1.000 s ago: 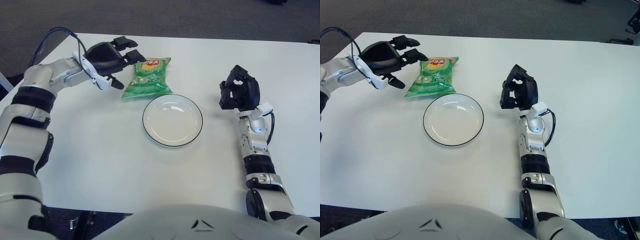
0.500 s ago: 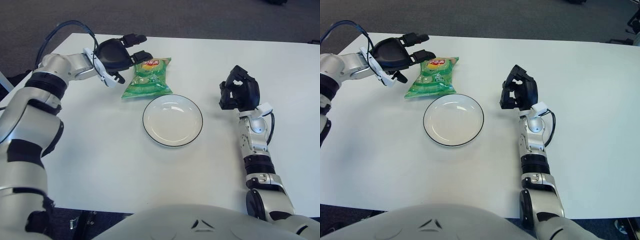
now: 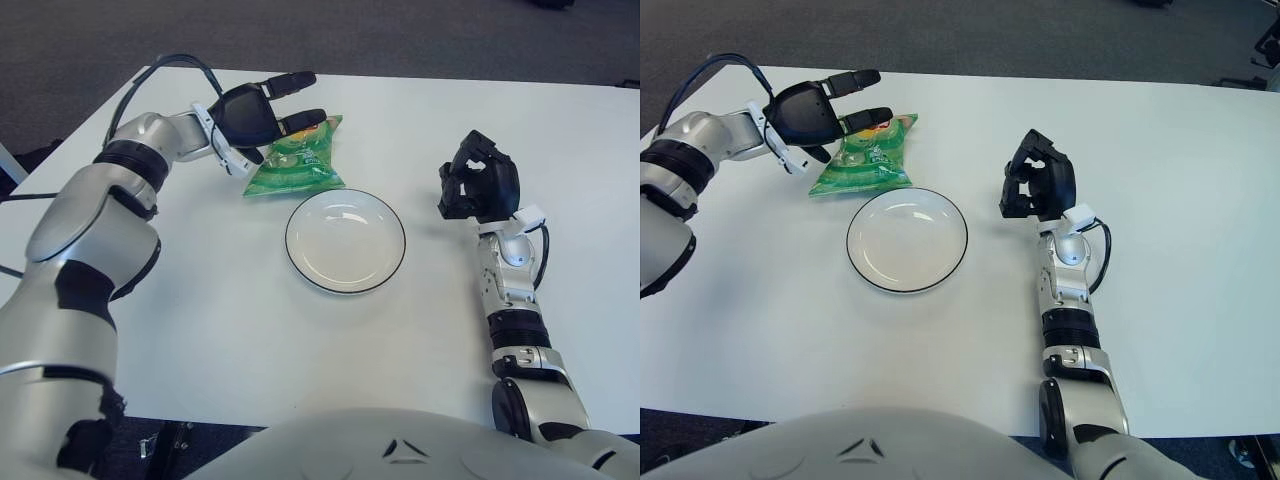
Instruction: Put the snack into the plate.
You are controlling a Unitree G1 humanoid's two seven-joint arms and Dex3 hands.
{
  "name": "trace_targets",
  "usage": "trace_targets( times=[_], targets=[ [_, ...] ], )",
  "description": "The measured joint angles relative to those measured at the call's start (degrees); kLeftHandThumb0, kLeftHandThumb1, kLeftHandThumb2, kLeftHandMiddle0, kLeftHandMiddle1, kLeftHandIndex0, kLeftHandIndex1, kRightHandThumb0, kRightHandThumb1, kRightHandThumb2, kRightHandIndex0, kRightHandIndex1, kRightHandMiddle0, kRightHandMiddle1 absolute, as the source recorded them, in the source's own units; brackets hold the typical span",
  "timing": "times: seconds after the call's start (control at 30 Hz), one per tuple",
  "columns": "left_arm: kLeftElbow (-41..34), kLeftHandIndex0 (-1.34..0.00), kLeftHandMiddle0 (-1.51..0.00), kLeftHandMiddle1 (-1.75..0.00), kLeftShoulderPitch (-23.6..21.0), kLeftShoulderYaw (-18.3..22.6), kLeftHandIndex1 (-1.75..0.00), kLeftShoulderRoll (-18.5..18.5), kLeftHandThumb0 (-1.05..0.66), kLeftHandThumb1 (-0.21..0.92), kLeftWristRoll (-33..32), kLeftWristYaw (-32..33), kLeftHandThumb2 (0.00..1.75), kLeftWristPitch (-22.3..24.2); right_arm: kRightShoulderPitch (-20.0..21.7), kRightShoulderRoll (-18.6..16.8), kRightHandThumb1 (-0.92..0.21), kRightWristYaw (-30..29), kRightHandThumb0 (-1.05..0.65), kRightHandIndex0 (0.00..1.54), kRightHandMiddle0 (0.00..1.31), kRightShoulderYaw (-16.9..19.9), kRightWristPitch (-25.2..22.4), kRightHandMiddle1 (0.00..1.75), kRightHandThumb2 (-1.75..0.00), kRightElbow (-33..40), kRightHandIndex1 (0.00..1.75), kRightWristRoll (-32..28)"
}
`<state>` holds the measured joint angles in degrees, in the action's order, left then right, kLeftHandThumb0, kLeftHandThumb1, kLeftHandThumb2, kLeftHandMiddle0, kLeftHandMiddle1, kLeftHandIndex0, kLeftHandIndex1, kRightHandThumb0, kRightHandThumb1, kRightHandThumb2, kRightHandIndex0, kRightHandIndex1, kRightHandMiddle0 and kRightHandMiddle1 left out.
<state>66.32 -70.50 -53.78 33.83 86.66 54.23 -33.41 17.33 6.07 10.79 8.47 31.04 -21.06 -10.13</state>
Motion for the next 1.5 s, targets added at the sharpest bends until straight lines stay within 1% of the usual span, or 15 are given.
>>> trace_targets(
  times=[0.17,0.27,0.43,0.6,0.77,0.83,0.93,1.07,1.13,1.2,1.37,1.5],
  targets=[
    [1.9,0.00,0.00,0.00,-1.4,-4.4,0.00,-1.2,-0.87,0.55,2.9,3.5,0.68,1.8,0.0,0.0,-0.14,0.0,-0.56,1.34,0.76,-0.1,0.0,1.75,-1.53,0.4,1.75,0.0],
    [2.7,0.00,0.00,0.00,-2.1,-6.5,0.00,-1.7,-0.89,0.57,4.1,5.0,0.64,2.2,-0.1,0.0,-0.15,0.0,-0.56,1.34,0.76,-0.2,0.0,1.75,-1.53,0.7,1.75,0.0],
    [4.0,0.00,0.00,0.00,-3.3,-9.9,0.00,-2.4,-0.94,0.65,5.7,6.2,0.53,2.6,-0.3,0.0,-0.15,-0.1,-0.56,1.34,0.76,-0.5,0.0,1.75,-1.53,1.2,1.75,0.0],
    [4.5,0.00,0.00,0.00,-4.3,-13.2,0.00,-3.7,-0.93,0.66,6.8,6.3,0.49,2.1,-0.7,0.0,-0.15,-0.4,-0.56,1.34,0.76,-0.9,0.0,1.75,-1.53,2.1,1.75,0.0],
    [4.7,0.00,0.00,0.00,-5.0,-16.0,0.00,-5.1,-0.89,0.65,7.3,6.7,0.48,0.3,-0.9,0.0,-0.15,-1.1,-0.56,1.34,0.76,-1.2,0.0,1.75,-1.53,2.8,1.75,0.0],
    [4.8,0.00,0.00,0.00,-5.3,-17.0,0.00,-5.6,-0.87,0.62,7.4,7.1,0.51,-0.2,-1.0,0.0,-0.15,-1.3,-0.56,1.33,0.76,-1.4,0.0,1.75,-1.53,3.2,1.75,0.0],
    [5.0,0.00,0.00,0.00,-5.5,-18.2,0.00,-6.2,-0.75,0.50,7.6,7.5,0.68,-0.7,-1.2,-0.1,-0.14,-1.7,-0.56,1.33,0.76,-1.6,0.0,1.75,-1.53,3.9,1.75,0.0],
    [5.4,0.00,0.00,0.00,-5.8,-19.5,0.00,-6.9,-0.66,0.42,7.8,8.1,0.81,-1.1,-1.4,-0.1,-0.14,-2.1,-0.56,1.33,0.76,-2.1,0.0,1.75,-1.53,4.7,1.75,0.0],
    [5.7,0.00,0.00,0.00,-5.8,-20.1,0.00,-7.2,-0.63,0.40,7.9,8.3,0.84,-1.3,-1.5,-0.2,-0.14,-2.2,-0.56,1.33,0.76,-2.3,0.0,1.75,-1.53,5.1,1.75,0.0],
    [5.9,0.00,0.00,0.00,-5.9,-20.8,0.00,-7.6,-0.59,0.39,7.9,8.5,0.87,-1.7,-1.7,-0.2,-0.14,-2.5,-0.56,1.33,0.76,-2.6,0.0,1.75,-1.53,5.7,1.75,0.0],
    [6.5,0.00,0.00,0.00,-5.9,-22.2,0.00,-8.6,-0.62,0.40,7.9,7.9,0.89,-4.1,-2.2,-0.3,-0.14,-3.0,-0.56,1.33,0.76,-3.1,0.0,1.75,-1.53,7.1,1.75,0.0],
    [6.9,0.00,0.00,0.00,-6.0,-23.1,0.00,-9.4,-0.74,0.46,7.8,5.9,0.84,-6.2,-2.6,-0.4,-0.14,-3.1,-0.56,1.33,0.76,-3.5,0.0,1.75,-1.53,8.3,1.75,0.0]
  ],
)
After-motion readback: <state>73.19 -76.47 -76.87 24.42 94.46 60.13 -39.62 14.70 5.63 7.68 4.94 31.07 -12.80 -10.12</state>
